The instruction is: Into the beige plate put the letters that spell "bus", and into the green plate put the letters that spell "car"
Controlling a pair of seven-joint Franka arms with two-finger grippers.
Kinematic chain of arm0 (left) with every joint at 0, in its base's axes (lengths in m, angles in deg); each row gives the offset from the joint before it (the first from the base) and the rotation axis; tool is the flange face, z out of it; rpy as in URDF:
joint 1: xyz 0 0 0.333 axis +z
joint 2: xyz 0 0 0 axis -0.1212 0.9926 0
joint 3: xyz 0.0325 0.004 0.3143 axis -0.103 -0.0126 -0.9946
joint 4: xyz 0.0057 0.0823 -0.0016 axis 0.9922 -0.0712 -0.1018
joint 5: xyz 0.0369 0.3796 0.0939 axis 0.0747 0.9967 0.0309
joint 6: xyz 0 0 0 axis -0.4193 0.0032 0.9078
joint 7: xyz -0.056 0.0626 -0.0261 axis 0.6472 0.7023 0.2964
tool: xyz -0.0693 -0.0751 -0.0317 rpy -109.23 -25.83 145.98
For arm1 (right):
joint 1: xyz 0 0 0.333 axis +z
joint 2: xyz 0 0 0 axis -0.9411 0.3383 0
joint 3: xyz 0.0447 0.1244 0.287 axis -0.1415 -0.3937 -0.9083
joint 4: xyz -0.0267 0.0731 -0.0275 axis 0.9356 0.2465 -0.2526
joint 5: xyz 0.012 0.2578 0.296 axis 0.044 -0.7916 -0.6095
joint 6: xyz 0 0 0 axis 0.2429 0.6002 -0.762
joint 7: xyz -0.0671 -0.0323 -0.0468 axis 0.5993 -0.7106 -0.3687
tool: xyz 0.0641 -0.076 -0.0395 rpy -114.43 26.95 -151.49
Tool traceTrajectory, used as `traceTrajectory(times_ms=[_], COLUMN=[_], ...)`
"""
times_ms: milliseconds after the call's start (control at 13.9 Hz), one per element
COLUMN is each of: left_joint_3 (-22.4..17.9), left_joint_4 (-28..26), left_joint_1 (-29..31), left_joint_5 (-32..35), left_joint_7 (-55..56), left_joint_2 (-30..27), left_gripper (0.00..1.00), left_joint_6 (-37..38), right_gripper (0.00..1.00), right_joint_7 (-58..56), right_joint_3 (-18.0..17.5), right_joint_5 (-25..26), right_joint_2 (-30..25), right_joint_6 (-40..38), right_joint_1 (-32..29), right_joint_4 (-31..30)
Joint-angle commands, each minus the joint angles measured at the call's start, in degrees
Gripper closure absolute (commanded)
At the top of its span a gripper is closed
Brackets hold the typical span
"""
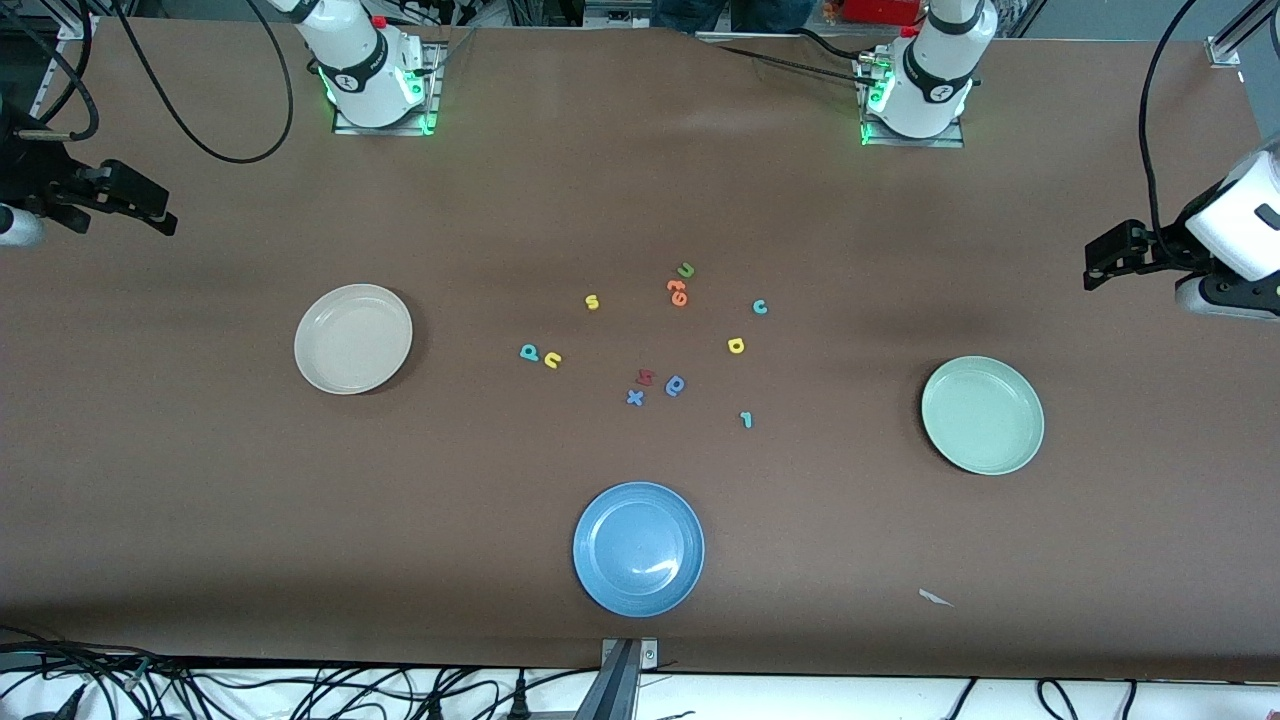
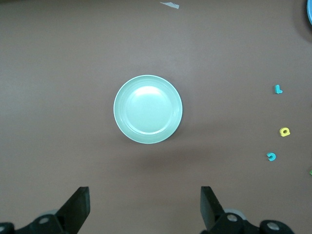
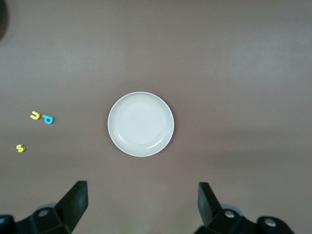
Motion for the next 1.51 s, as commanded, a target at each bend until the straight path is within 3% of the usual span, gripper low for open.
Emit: traceTrajectory(times_ms=[0,1436], left_joint_3=[0.17,0.17], left_joint_4=[1.49,1.22], left_joint_1=[-0.02,-0.02], left_joint_5=[1.26,1.35], left_joint_7=[-1.39,-1.39], left_joint_2=[0.69,0.69], left_gripper=[0.0,0.0], left_joint_6=[0.19,0.02], right_gripper=[0.0,0.0], right_joint_7=[-0.54,-0.54], right_joint_3=[-0.17,-0.87], right_joint_5=[0.89,0.71], right_joint_2=[-0.19,-0.19], right_joint_6=[-1.06,-1.41], right_joint_1=[0.25,0.6], right_joint_4=[0.96,1.05])
